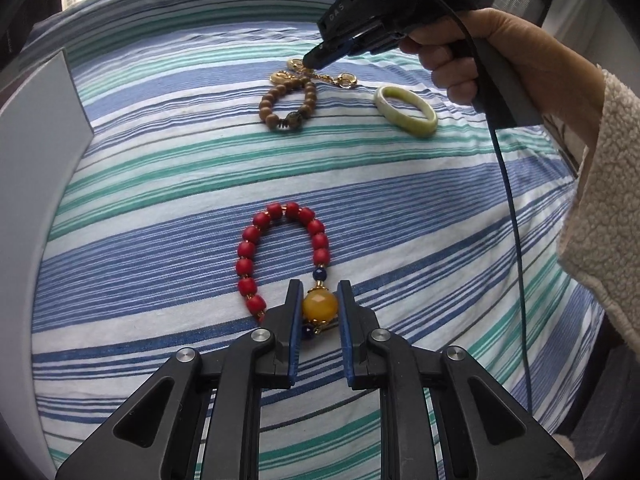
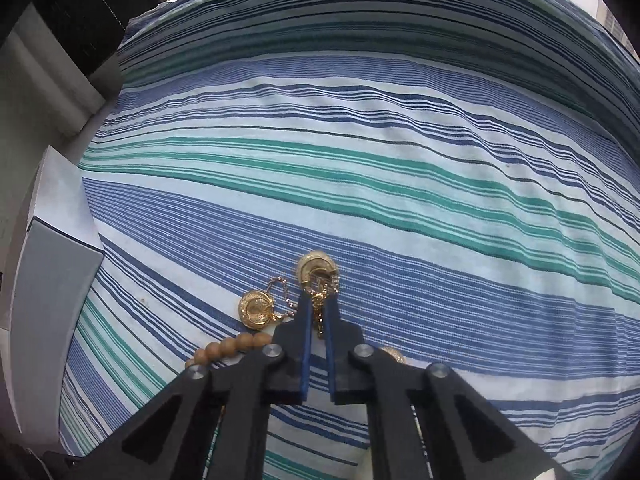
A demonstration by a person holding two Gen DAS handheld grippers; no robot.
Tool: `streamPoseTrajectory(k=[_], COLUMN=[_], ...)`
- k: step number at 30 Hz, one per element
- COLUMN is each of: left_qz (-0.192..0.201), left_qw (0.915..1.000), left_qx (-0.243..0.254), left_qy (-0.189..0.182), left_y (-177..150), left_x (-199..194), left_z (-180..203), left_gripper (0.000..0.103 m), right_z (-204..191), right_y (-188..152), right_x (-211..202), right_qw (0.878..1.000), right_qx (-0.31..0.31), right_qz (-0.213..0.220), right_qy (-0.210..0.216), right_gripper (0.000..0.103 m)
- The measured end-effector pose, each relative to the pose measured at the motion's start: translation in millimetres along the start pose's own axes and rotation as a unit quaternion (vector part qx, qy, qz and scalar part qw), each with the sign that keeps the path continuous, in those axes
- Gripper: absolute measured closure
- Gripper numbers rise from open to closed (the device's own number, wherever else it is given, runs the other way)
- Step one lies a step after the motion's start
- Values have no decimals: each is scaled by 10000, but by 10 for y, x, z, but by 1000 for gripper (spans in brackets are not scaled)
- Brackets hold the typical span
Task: Organize jewelry
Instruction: 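Grasp the gold charm chain with the right tool while the left tool holds the red bracelet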
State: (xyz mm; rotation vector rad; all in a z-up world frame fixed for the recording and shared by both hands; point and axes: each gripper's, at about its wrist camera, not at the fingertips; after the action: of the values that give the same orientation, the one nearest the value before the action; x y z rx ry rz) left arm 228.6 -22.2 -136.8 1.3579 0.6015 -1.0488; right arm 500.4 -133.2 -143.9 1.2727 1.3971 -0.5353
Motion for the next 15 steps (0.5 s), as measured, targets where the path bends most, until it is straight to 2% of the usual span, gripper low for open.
streamPoseTrajectory(k=[6, 10, 15], left_qz=[237, 422, 538], left_qw=[9981, 9943, 9854], left_qx=[-360, -683, -1245], left_qy=[-437, -706, -1031], left_y=[36, 60, 25], left_x=[-315, -618, -968], left_z=[-53, -68, -142], left_gripper=[88, 88, 88], right_z=[120, 24, -204], right_y=[-233, -436, -756], right_x=[-794, -1358, -1921], right_qw=[9938, 9888, 9818], right_qx=[435, 295, 93], right_qz=[762, 1170, 1540], right_qy=[679, 883, 1111], right_gripper=[97, 97, 97])
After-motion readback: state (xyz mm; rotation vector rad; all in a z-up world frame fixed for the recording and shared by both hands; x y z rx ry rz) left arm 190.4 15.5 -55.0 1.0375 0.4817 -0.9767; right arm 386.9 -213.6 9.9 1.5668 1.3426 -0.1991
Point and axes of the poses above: each gripper's, at about its wrist camera, not at the fingertips, and x roughly the way its jaws point, z to its right, y to its top, and after that the axes turned 3 degrees about y, right-handed
